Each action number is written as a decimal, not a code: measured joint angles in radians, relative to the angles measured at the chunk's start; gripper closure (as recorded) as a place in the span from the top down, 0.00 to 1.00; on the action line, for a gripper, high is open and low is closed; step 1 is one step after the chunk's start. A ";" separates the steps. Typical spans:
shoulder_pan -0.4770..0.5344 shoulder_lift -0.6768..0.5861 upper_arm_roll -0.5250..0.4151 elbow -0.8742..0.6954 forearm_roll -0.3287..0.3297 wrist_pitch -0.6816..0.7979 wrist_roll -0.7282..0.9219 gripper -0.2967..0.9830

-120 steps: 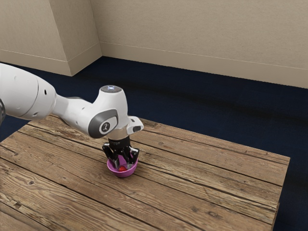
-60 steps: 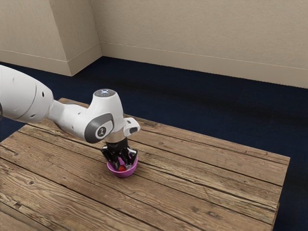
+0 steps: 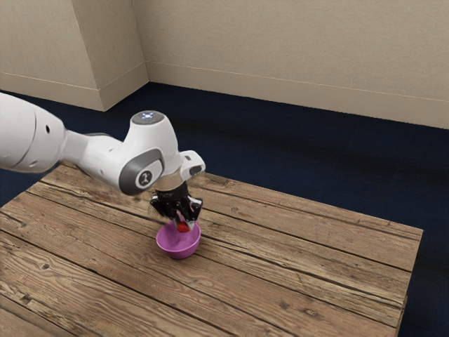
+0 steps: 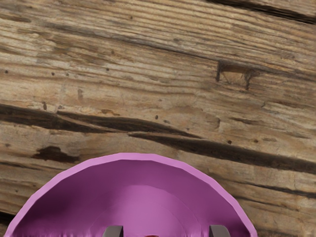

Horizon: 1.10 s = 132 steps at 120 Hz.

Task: Take strawberry from the bowl

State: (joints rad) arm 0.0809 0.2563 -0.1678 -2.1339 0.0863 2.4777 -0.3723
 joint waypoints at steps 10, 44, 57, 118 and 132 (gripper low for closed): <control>-0.005 -0.034 -0.027 0.001 0.000 0.000 -0.006 0.30; -0.010 0.058 -0.135 0.094 -0.021 0.009 -0.023 0.30; -0.031 0.187 -0.138 0.180 -0.019 0.015 -0.027 0.30; -0.067 -0.036 -0.132 0.247 -0.016 -0.130 -0.004 0.71; -0.066 -0.064 -0.133 0.438 0.044 -0.298 0.002 0.74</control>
State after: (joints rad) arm 0.0150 0.1928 -0.3005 -1.6960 0.1301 2.1794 -0.3700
